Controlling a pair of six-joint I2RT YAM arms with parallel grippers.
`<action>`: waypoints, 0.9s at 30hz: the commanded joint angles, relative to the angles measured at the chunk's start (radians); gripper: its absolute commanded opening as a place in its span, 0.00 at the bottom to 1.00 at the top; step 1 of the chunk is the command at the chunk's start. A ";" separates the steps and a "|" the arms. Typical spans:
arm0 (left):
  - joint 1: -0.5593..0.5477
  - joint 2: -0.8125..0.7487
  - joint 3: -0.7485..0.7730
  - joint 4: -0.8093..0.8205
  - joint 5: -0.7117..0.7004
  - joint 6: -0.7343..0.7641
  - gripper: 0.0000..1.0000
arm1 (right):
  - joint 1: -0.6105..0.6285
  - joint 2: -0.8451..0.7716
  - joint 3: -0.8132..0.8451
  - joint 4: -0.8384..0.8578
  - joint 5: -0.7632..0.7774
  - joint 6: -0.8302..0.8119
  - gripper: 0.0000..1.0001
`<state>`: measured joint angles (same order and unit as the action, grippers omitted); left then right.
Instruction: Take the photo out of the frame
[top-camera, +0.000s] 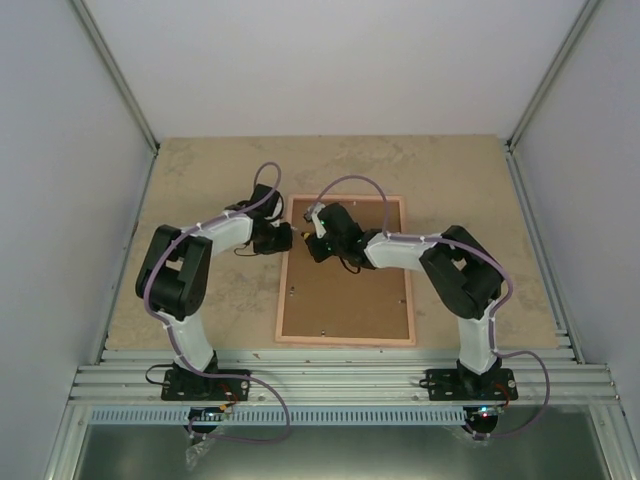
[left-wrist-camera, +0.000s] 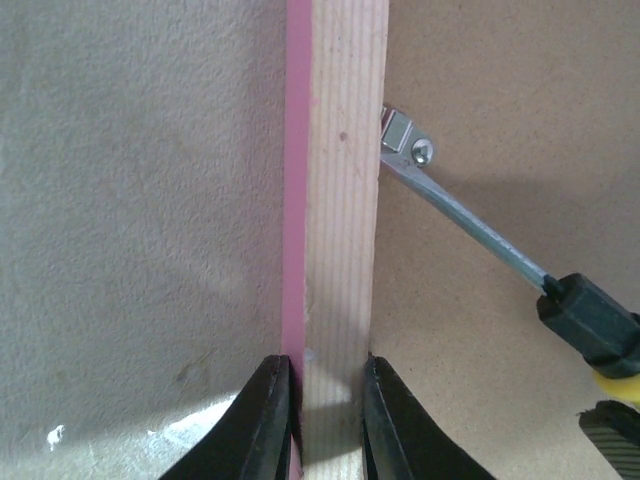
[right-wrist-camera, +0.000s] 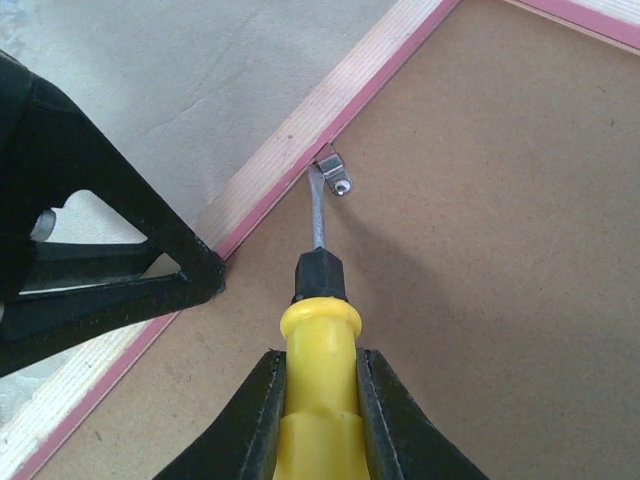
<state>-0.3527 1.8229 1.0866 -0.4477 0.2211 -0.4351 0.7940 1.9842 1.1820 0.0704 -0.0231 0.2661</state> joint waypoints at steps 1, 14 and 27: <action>-0.005 -0.036 -0.051 -0.098 0.081 -0.075 0.00 | -0.012 -0.038 -0.003 0.025 0.206 0.092 0.00; -0.022 -0.114 -0.165 0.026 0.146 -0.220 0.00 | 0.038 -0.101 -0.061 0.160 0.209 0.196 0.00; -0.023 -0.123 -0.157 -0.008 0.064 -0.184 0.00 | 0.036 -0.121 -0.075 0.074 0.092 0.131 0.00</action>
<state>-0.3714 1.7077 0.9287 -0.3908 0.2714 -0.6056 0.8318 1.8935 1.1263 0.1940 0.1078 0.4290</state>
